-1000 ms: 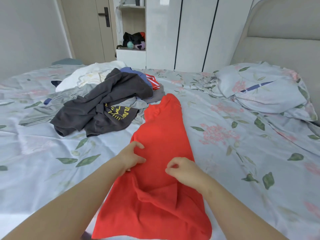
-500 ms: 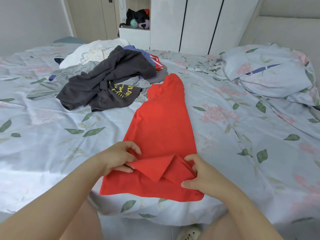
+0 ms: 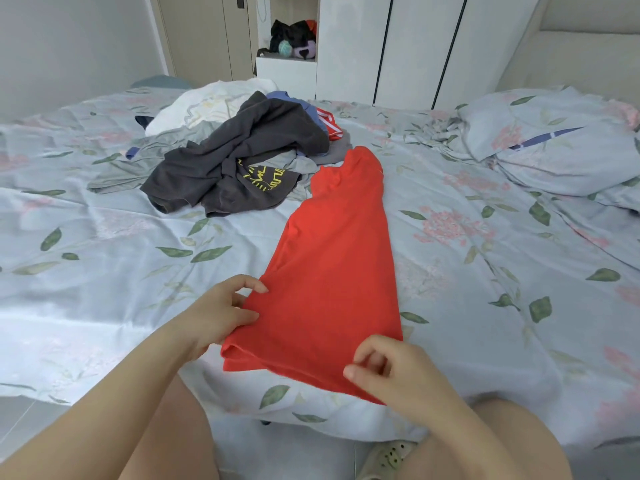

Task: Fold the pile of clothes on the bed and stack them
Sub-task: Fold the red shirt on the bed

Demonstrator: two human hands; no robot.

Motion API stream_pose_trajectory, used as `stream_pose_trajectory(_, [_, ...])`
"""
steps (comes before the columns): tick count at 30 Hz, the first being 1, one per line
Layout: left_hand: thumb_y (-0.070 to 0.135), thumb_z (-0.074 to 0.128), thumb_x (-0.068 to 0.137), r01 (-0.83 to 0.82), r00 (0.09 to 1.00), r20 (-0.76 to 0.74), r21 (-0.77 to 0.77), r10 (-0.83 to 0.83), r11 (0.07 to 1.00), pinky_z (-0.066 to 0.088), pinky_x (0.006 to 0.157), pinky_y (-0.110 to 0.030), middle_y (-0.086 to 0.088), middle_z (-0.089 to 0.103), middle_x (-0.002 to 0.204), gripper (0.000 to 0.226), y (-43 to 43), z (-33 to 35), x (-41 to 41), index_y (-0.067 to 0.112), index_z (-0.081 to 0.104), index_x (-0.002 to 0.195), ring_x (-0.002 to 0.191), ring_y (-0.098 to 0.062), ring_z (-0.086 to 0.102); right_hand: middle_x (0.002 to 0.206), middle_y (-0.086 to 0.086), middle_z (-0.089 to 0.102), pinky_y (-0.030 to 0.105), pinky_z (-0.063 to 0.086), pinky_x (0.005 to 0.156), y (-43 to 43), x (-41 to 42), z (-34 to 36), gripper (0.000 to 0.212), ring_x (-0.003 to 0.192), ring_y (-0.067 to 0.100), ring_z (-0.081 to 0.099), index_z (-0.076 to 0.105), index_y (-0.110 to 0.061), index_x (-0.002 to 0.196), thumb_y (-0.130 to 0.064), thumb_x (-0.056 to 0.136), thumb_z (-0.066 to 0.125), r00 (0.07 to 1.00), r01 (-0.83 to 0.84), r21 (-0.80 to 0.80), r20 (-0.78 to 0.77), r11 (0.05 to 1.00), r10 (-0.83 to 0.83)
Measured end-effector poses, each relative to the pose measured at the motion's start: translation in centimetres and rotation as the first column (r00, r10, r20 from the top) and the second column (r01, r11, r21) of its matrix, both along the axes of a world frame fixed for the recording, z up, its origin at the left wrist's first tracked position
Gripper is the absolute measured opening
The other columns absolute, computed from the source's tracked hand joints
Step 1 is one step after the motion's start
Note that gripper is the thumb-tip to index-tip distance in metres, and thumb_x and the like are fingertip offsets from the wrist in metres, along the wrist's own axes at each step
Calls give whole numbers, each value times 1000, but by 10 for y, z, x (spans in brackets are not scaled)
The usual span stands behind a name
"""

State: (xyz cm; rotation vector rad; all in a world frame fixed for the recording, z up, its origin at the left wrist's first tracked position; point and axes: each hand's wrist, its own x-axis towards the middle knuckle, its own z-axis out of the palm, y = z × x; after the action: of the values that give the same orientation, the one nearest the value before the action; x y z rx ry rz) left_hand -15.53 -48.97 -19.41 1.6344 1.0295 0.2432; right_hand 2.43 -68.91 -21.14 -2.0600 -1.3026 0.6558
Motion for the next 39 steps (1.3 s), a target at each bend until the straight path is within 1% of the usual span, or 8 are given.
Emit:
stream_pose_trajectory(3, [0,57,85,9,991,-132,99,4,995,38,48,-23,-9,57,87,35,4,2,0,23,51,110,57,-16,47,74,-9,60,24,45,67,9,16,0,15,69,4,55,59,-29,73,-39,82,65,972,225,109,47,968,-231])
stream_pose_trajectory(6, [23,65,87,-54,992,-106,72,62,996,42,57,-24,-5,59,97,42,10,7,17,28,41,121,71,-15,56,99,-4,57,23,41,78,28,35,-4,7,89,13,56,58,-25,88,-27,86,65,938,337,157,26,929,-344])
stream_pose_trajectory(12, [29,61,90,-190,982,31,88,188,978,48,76,-30,-8,57,111,33,41,-4,80,26,48,120,91,-23,60,130,10,48,28,42,90,72,55,-8,54,108,22,54,42,-13,133,-23,86,65,862,473,54,-231,879,-450])
stream_pose_trajectory(18, [2,46,85,-445,895,133,364,427,818,35,57,-27,5,58,77,27,52,-23,85,24,55,72,76,-21,53,97,3,59,24,40,57,82,75,-11,34,71,12,55,44,-14,116,-6,85,56,804,554,31,-281,832,-525])
stream_pose_trajectory(24, [27,61,88,-313,949,31,231,315,921,37,72,-28,0,56,92,30,75,-18,106,22,43,112,85,-21,52,94,-2,57,30,42,76,107,91,-8,32,85,19,56,47,-15,108,-32,85,62,771,583,-23,-301,812,-561])
stream_pose_trajectory(29, [6,53,86,-570,820,140,104,555,815,32,51,-25,-10,53,103,24,89,-26,125,17,49,108,64,-15,44,81,16,67,44,54,75,110,104,-12,7,72,28,63,61,-8,77,-8,84,61,696,597,-65,-455,800,-556])
stream_pose_trajectory(35, [36,66,86,-401,915,60,62,398,914,38,90,-31,-9,47,134,67,116,-15,162,8,35,139,120,-27,47,79,9,66,38,54,73,130,123,-11,18,74,27,64,62,-8,77,-25,82,64,691,590,-43,-490,807,-531])
stream_pose_trajectory(39, [34,65,88,-304,944,135,-2,302,953,42,92,-32,-7,49,129,68,132,-11,191,9,31,142,118,-26,50,94,9,70,41,54,86,163,141,-14,25,88,26,66,65,-10,87,-34,83,69,658,601,-39,-542,799,-522])
